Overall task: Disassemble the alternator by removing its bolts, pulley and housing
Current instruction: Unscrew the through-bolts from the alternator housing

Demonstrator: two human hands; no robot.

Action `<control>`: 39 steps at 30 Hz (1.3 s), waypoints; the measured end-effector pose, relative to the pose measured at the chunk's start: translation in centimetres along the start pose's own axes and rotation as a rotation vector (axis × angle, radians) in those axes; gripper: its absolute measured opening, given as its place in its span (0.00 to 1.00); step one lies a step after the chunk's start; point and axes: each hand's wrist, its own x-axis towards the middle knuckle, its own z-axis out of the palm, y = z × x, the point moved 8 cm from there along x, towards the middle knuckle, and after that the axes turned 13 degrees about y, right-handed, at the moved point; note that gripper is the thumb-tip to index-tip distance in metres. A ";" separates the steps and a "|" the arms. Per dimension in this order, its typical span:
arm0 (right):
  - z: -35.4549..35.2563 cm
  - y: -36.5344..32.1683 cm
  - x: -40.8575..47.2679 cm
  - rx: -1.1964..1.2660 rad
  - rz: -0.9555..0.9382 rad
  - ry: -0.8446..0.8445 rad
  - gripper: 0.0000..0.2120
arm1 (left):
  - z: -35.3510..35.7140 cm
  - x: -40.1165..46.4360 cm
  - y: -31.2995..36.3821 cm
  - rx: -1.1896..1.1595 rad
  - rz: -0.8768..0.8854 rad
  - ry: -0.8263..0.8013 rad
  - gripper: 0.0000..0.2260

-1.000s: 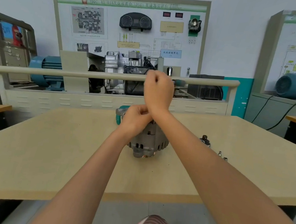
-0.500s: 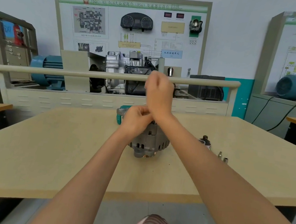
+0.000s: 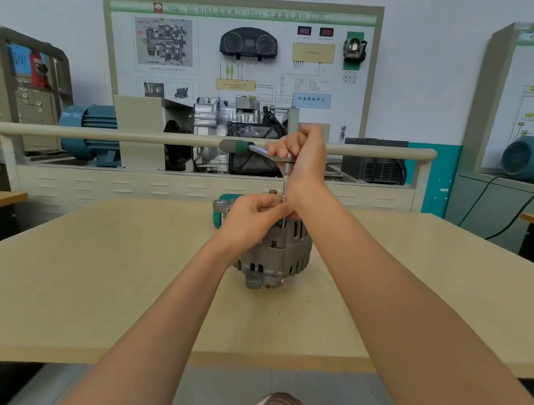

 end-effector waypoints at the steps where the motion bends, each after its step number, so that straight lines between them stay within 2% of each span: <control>1: -0.1 -0.1 0.0 -0.022 -0.028 0.030 0.28 | 0.0 -0.1 0.0 0.000 -0.006 0.008 0.07; 3: -0.4 -0.7 -0.8 -0.168 -0.192 0.103 0.24 | -0.2 -0.1 0.0 0.033 -0.011 0.036 0.06; 4: -0.4 -1.2 -1.5 -0.315 -0.355 0.136 0.23 | -0.3 0.0 0.0 0.062 -0.009 0.054 0.08; 7: 0.6 -1.9 -4.6 -0.957 -0.955 0.237 0.15 | -1.0 0.3 -0.6 0.169 -0.034 0.132 0.16; 8: 0.7 -1.7 -4.9 -1.133 -1.044 0.298 0.13 | -1.1 0.4 -0.8 0.193 -0.047 0.145 0.16; 10: 0.9 -1.5 -4.5 -1.352 -1.065 0.318 0.12 | -1.1 0.5 -0.9 0.201 -0.055 0.155 0.15; 12: 1.4 -1.3 -4.2 -1.422 -1.112 0.180 0.11 | -1.0 0.4 -0.7 0.177 -0.045 0.150 0.13; 16: 2.2 -1.4 -4.6 -1.419 -1.250 -0.204 0.07 | -0.8 0.1 -0.4 0.098 -0.020 0.100 0.06; 18: 2.2 -1.7 -4.5 -1.417 -1.276 -0.305 0.09 | -0.5 0.2 -0.5 0.069 -0.001 0.056 0.06; 20: 2.1 -2.0 -4.5 -1.391 -1.304 -0.323 0.12 | -0.2 0.3 -0.4 0.054 0.013 0.011 0.06; 27: 0.6 -3.3 -4.3 -1.209 -1.325 -0.142 0.15 | -0.3 0.5 -0.7 0.078 -0.008 0.006 0.13; 30: -0.7 -4.5 -3.6 -1.084 -1.258 0.021 0.14 | -0.4 0.6 -0.9 0.058 -0.031 0.022 0.14; 35: -5.0 -5.1 -1.2 -0.964 -1.041 0.227 0.12 | -0.5 0.6 -0.8 0.080 -0.036 0.036 0.10; 37: -7.0 -4.7 -0.5 -0.960 -0.967 0.276 0.11 | -0.5 0.5 -0.8 0.096 -0.035 0.060 0.07; 39: -8.7 -3.5 -0.1 -1.001 -0.890 0.252 0.12 | -0.5 0.4 -0.7 0.103 -0.037 0.081 0.06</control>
